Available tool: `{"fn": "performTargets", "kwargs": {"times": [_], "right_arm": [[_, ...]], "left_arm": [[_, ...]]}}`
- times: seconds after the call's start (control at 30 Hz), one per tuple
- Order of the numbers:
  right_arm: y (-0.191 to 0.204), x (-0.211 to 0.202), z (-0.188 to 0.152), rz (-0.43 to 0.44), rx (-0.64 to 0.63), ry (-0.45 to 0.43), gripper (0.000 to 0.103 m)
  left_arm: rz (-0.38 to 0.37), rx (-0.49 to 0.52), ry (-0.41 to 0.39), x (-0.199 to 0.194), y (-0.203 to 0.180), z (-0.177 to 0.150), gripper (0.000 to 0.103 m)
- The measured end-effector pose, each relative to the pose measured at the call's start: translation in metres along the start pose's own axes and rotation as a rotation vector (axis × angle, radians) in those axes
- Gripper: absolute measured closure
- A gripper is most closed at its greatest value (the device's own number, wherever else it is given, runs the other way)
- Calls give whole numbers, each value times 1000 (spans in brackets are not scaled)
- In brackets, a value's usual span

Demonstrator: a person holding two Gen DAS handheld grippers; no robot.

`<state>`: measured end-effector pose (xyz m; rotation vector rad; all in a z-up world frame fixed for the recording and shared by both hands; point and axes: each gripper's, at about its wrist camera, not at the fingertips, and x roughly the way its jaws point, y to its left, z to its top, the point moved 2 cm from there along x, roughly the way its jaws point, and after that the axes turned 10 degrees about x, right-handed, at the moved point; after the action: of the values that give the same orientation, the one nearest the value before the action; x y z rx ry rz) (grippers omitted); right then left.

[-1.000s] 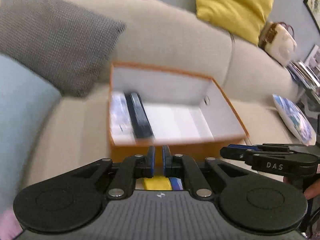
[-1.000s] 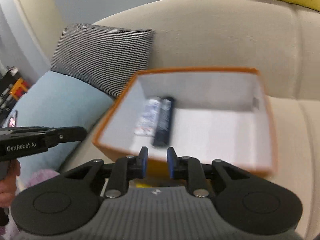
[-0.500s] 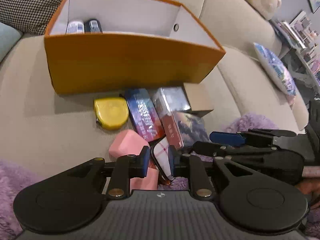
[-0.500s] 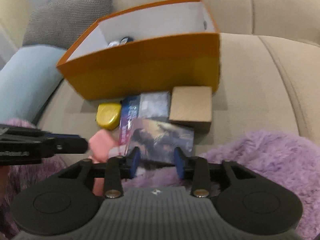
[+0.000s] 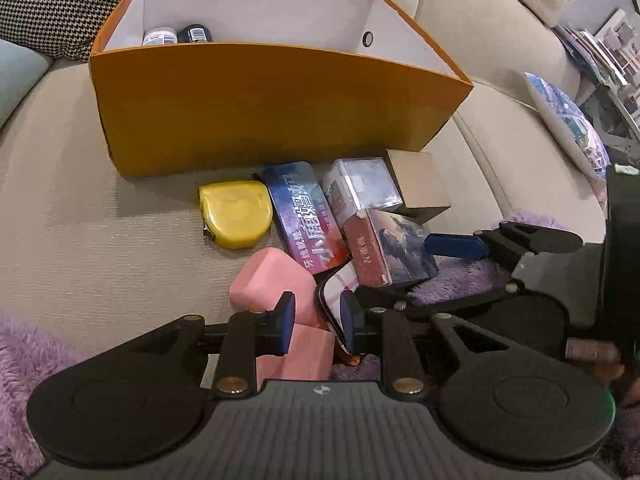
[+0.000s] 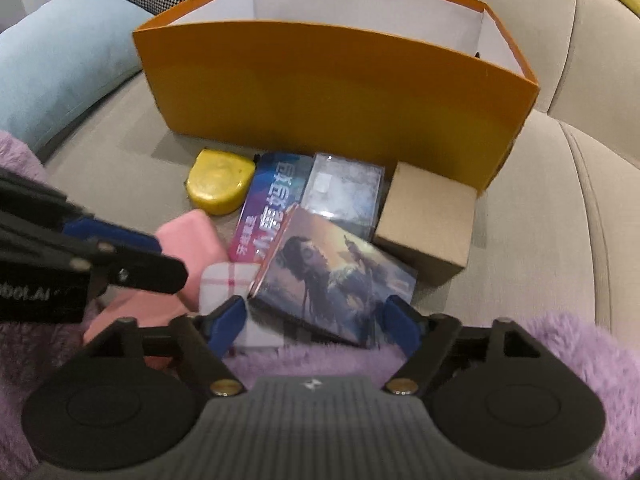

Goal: Organize rigid objects
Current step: 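Move both tools back to the items in front of the box, then grasp the plaid phone case with the left tool while the right tool grasps the red card box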

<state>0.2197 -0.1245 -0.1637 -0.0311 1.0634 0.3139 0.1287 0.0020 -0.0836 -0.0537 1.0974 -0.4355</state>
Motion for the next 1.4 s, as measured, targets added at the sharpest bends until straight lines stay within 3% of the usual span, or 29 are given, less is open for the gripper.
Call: {"fn": "performTargets", "kwargs": {"times": [0.13,0.37,0.5,0.67,0.77,0.83,1.03,1.13,1.27,1.4], "right_arm": [[-6,1,2,17,29,-9,26],[-2,-25,-5,11,9,-87,61],[-8,-48,-6,-8,50,-156,74],[-33,-60,-4,-13,185,-188,78],[-35,-60,-4,-98,184,-223,78],[-36,-55,-4,-124,187,-209,78],[-44,-36,0,-98,229,-147,77],[-41,-28,3,-100,209,-132,75],[-42,-26,2,-104,209,-132,75],[-49,-29,0,-76,256,-149,78]], "left_arm": [[-7,1,-3,0,1,1,77],[-22,63,1,0,-1,10,75],[-40,162,34,8,-9,20,61],[-49,269,91,26,-23,35,56],[-46,311,144,39,-29,42,56],[-53,332,180,46,-33,46,56],[-23,414,284,70,-45,51,55],[-49,402,319,77,-47,53,56],[-42,392,319,78,-48,53,59],[-31,392,291,66,-54,53,70]]}}
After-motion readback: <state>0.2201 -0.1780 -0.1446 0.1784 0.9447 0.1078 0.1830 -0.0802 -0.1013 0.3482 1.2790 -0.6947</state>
